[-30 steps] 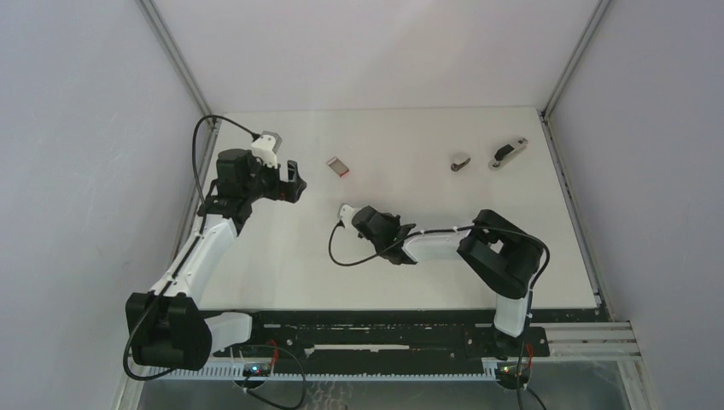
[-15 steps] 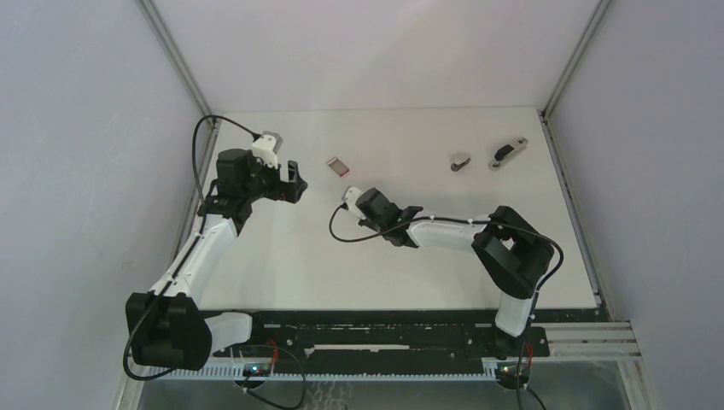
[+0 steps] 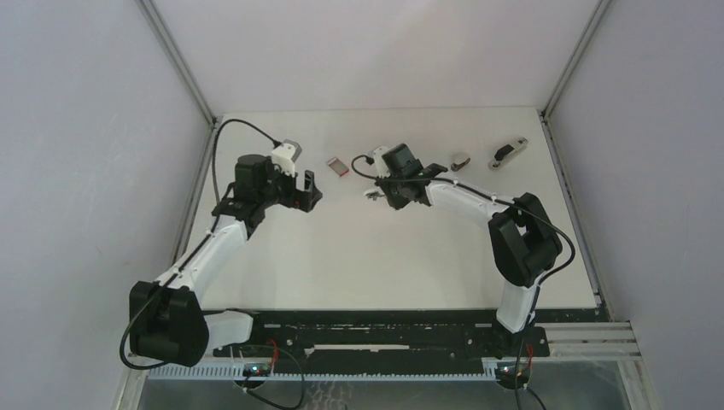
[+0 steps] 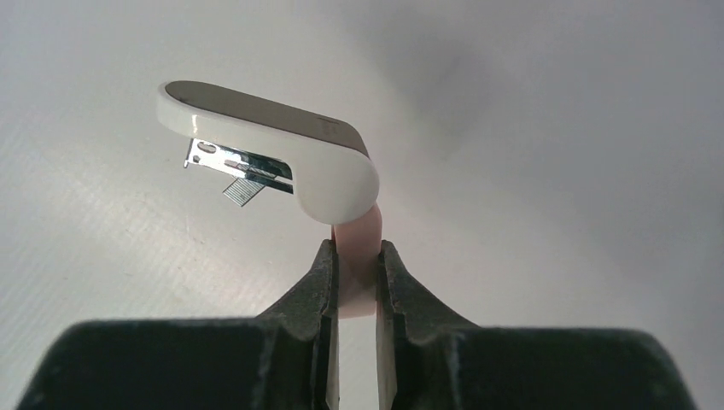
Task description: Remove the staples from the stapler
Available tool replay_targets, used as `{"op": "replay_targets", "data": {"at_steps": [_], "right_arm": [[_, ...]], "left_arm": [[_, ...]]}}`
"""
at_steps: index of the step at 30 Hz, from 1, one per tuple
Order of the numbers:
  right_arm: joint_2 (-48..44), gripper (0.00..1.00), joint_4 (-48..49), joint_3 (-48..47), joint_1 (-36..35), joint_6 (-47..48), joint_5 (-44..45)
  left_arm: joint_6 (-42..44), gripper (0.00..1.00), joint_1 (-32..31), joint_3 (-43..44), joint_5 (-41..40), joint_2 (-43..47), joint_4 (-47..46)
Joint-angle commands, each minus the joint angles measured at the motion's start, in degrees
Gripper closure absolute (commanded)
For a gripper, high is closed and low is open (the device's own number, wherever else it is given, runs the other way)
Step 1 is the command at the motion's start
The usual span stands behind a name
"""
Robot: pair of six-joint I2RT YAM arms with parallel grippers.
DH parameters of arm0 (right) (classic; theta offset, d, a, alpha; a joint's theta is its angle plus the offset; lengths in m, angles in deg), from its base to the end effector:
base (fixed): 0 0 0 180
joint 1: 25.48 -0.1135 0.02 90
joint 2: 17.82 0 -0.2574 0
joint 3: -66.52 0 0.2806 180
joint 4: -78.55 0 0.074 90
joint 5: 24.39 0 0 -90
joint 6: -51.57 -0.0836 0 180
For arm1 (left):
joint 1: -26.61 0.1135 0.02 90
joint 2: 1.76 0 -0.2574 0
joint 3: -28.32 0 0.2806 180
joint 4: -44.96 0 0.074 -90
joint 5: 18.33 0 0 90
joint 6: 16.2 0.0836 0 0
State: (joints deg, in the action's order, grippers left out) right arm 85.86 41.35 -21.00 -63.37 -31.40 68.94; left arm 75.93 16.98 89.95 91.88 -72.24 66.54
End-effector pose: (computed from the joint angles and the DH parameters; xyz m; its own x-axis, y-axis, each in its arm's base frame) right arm 0.3537 0.2691 0.1592 -0.5568 -0.5881 -0.5866 -0.6589 0.7428 -0.1193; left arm 0.3330 -0.0858 0.2357 -0.4823 0.1172 -0.8682 0.4689 0.8716 -0.1428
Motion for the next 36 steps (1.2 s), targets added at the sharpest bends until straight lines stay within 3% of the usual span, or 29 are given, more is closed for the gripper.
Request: {"op": "replay_targets", "data": {"at_steps": [1, 8, 12, 19, 25, 33, 36], "right_arm": [[1.93, 1.00, -7.54, -5.47, 3.15, -7.39, -11.15], [4.69, 1.00, -10.84, -7.60, 5.84, -9.27, -21.61], [6.80, 1.00, -12.45, -8.14, 7.07, -9.70, -27.02], [8.90, 1.00, -16.33, -10.03, 8.81, -9.14, -33.60], [10.12, 1.00, -19.72, -11.78, 9.92, -7.72, -37.72], [12.92, 1.00, -23.36, -13.09, 10.12, -5.47, -41.29], [13.04, 1.00, -24.03, -13.56, 9.48, -4.66, -41.52]], "left_arm": [[2.31, 0.00, -5.45, -2.26, -5.04, 1.44, -4.54], [8.15, 0.00, -16.14, -2.85, -16.62, 2.82, -7.57], [16.76, 0.01, -21.41, -4.52, -19.92, 3.87, -10.37], [35.34, 0.00, -26.91, -9.50, -16.85, 7.03, -13.01], [49.90, 0.04, -27.23, -17.77, -6.35, 11.16, -16.97], [58.73, 0.08, -29.16, -18.70, -0.08, 8.76, -15.82], [61.87, 0.19, -29.34, -15.92, 2.86, 5.89, -11.09]]}}
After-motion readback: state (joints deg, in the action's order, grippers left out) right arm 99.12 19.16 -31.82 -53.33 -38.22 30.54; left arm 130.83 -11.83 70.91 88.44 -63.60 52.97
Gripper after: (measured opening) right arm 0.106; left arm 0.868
